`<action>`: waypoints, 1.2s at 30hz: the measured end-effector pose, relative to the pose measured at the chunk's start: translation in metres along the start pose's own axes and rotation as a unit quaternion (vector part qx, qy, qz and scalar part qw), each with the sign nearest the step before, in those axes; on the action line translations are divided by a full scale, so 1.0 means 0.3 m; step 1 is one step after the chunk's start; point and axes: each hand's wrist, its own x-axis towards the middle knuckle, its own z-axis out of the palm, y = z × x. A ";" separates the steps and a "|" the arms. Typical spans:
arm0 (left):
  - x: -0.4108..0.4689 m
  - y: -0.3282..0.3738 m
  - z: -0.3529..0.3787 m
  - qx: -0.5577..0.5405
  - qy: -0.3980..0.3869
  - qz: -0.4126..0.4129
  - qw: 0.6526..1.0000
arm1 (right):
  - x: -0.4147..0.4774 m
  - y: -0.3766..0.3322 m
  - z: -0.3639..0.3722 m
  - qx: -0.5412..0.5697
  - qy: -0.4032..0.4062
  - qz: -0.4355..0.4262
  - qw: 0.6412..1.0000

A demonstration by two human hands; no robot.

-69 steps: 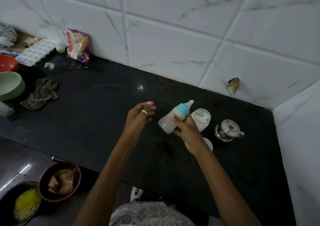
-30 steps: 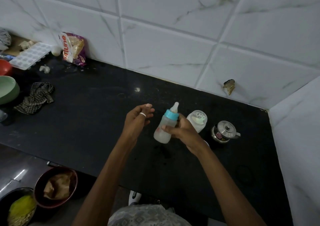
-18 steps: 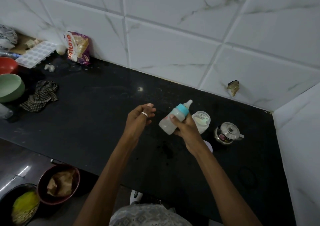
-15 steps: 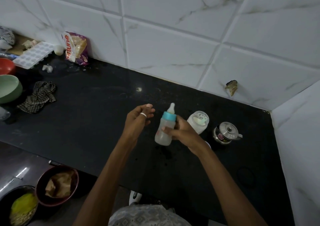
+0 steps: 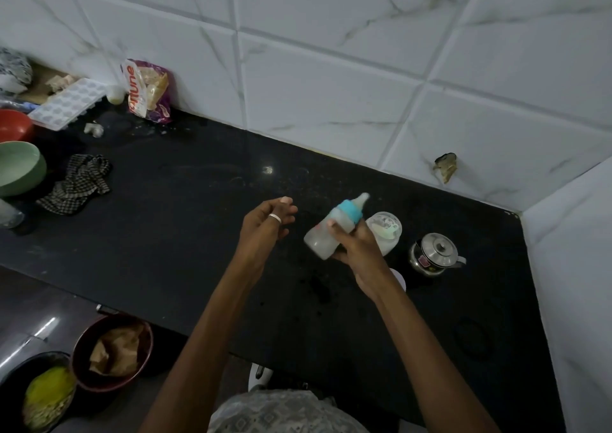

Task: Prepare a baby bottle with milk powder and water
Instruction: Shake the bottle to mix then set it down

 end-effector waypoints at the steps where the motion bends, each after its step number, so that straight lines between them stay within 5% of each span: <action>1: 0.001 -0.001 0.000 0.000 -0.002 -0.001 1.000 | -0.005 0.004 -0.003 -0.043 -0.034 0.012 0.998; 3: 0.002 -0.001 -0.001 0.005 -0.013 0.000 1.000 | -0.008 0.009 -0.013 -0.098 -0.087 0.029 0.991; 8: 0.004 0.005 0.003 0.001 -0.003 0.003 1.000 | -0.006 0.001 -0.003 0.001 0.004 0.002 1.000; 12: 0.004 0.004 -0.002 0.001 -0.012 -0.001 1.000 | -0.008 0.009 -0.024 -0.083 -0.077 0.026 0.993; 16: 0.010 0.008 0.011 -0.011 -0.002 0.001 1.000 | 0.002 -0.010 -0.013 0.014 0.017 0.006 1.000; 20: 0.033 0.030 0.026 -0.013 -0.006 0.003 1.000 | -0.003 -0.037 -0.015 -0.087 -0.055 0.016 0.995; 31: 0.021 0.019 0.022 0.013 -0.005 0.011 1.000 | -0.005 -0.040 0.002 -0.006 0.004 -0.018 1.000; 36: 0.016 0.021 0.025 0.015 -0.016 0.012 1.000 | -0.010 -0.053 -0.002 -0.029 -0.047 -0.007 0.998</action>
